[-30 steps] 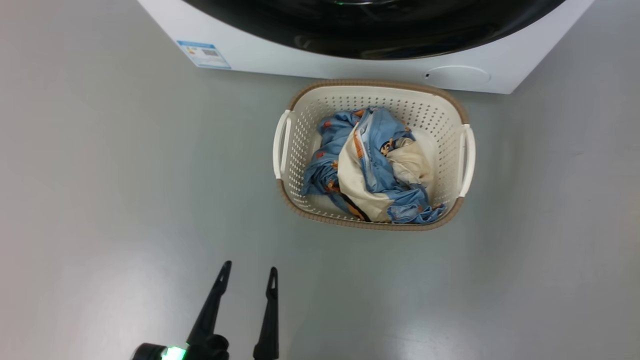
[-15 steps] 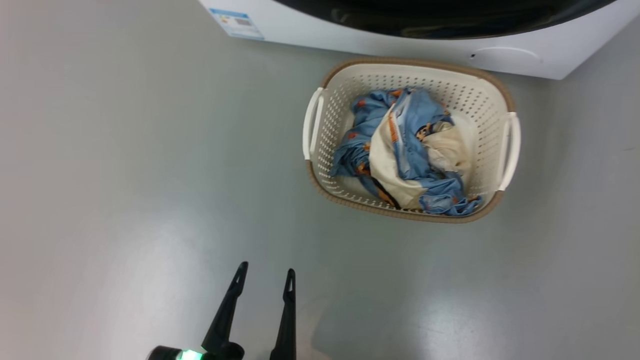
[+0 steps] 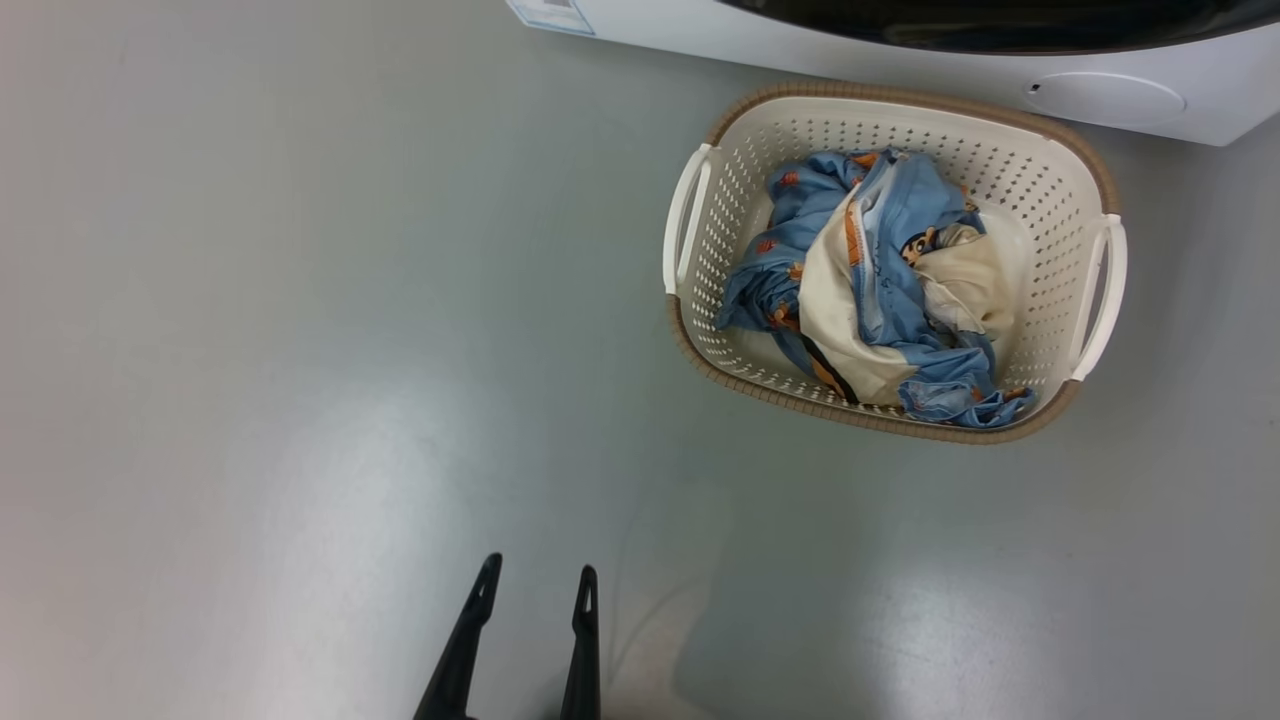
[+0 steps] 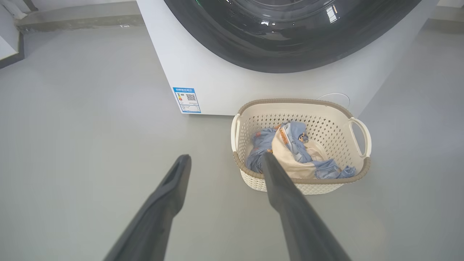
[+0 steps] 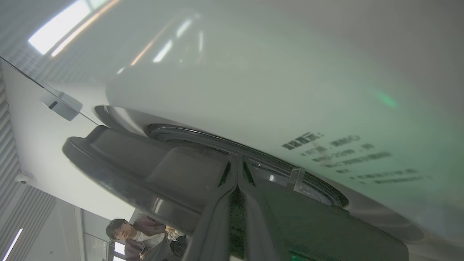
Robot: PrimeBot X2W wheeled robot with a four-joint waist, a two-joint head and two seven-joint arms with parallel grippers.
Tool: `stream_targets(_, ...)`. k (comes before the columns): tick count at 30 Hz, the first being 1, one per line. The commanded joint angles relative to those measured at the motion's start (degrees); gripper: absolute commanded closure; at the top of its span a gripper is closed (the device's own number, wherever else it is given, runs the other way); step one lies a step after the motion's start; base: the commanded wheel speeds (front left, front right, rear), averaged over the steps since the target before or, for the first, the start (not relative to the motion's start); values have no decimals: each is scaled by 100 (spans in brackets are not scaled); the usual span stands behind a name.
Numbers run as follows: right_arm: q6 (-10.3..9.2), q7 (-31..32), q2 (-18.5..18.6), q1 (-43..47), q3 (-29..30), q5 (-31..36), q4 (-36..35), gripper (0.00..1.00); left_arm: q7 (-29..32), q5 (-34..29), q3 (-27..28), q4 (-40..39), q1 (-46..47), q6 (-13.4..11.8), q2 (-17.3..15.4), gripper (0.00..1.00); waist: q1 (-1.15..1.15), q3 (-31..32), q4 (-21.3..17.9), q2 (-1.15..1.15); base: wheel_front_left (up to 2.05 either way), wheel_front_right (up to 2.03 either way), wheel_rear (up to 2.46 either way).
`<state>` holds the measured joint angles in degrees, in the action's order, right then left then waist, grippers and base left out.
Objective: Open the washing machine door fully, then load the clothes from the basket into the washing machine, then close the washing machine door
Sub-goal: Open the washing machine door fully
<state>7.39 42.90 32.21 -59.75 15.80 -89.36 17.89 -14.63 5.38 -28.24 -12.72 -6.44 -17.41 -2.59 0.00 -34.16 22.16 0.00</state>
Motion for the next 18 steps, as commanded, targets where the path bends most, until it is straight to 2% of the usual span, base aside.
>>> stream_targets(1, 10, 77, 120, -54, -71, 57, -187, 100, -37, 66, 118, -143, -178, -43, -29, 0, 0, -29, 40, 0, 0, 0, 0)
stream_targets(18, 10, 316, 302, -323, -442, 24, -85, 100, -37, 75, 95, -85, -243, -20, -29, 0, 0, -110, 28, 0, 0, 0, 0)
